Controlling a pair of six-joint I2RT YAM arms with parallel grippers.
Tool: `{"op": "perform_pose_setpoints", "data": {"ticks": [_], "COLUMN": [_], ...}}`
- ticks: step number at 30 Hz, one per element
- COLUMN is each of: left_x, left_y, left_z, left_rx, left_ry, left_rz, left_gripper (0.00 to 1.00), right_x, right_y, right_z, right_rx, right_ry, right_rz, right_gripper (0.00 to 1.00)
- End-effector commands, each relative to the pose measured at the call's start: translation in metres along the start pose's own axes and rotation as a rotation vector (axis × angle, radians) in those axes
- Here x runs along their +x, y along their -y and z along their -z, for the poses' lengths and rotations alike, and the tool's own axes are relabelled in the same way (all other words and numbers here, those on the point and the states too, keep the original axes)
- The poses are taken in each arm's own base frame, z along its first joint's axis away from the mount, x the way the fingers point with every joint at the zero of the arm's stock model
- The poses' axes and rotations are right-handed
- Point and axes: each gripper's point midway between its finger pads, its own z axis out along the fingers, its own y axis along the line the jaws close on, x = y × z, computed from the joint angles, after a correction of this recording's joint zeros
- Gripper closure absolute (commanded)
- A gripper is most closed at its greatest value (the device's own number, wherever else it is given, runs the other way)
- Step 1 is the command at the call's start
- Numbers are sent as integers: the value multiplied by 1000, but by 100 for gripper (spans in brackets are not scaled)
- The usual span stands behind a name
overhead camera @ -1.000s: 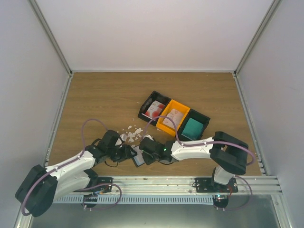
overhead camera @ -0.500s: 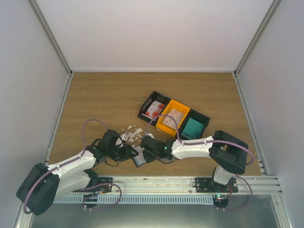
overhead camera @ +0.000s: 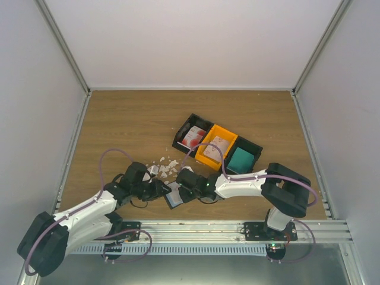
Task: Put the credit cards into the card holder
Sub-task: Turn over the card slot in the card holder.
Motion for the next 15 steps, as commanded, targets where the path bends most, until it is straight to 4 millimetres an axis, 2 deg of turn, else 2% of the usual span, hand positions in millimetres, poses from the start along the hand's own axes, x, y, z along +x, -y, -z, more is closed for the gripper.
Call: {"op": "perform_pose_setpoints", "data": {"ticks": [1, 8, 15], "left_x": [-5, -3, -3], "left_y": [4, -2, -1], "left_z": [-1, -7, -12], "left_rx": [17, 7, 22], "left_ry": [12, -11, -26], "left_rz": [-1, 9, 8], "left_gripper": [70, 67, 70], "right_x": [27, 28, 27], "right_y": [23, 23, 22], "right_z": [-11, -12, -12], "right_rx": [68, 66, 63], "right_ry": [-87, -93, -90], "right_rz": [-3, -4, -1], "right_gripper": [91, 91, 91]}}
